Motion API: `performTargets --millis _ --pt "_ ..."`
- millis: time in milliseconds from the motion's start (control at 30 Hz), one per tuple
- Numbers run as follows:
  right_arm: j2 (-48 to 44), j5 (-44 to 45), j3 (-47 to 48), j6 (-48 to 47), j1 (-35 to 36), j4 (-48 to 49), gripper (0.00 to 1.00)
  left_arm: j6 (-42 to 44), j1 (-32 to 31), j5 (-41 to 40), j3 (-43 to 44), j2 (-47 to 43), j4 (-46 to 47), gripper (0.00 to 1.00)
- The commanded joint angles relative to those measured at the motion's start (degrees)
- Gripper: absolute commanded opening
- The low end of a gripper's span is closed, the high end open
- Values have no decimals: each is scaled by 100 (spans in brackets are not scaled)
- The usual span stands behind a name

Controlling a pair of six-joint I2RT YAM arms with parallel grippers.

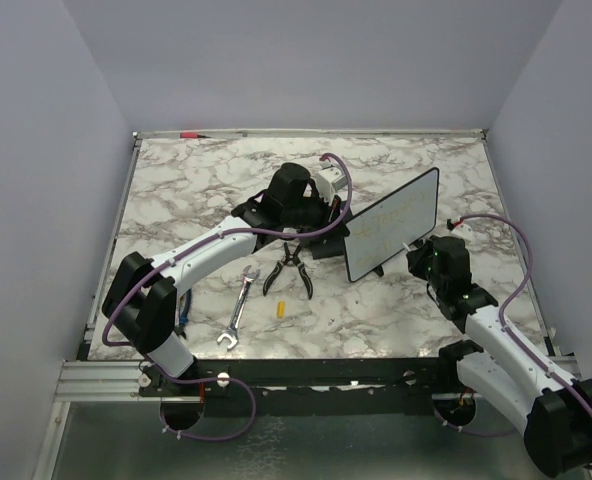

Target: Write a sentence on the whiteboard

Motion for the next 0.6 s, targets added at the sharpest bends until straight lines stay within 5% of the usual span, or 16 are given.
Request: performTargets --millis 0,567 --pt "27 52 238 -26 29 471 1 -5 -104 318 126 62 -195 0" --pt "-130 62 393 -43 29 533 1 -2 -102 322 126 46 -192 0"
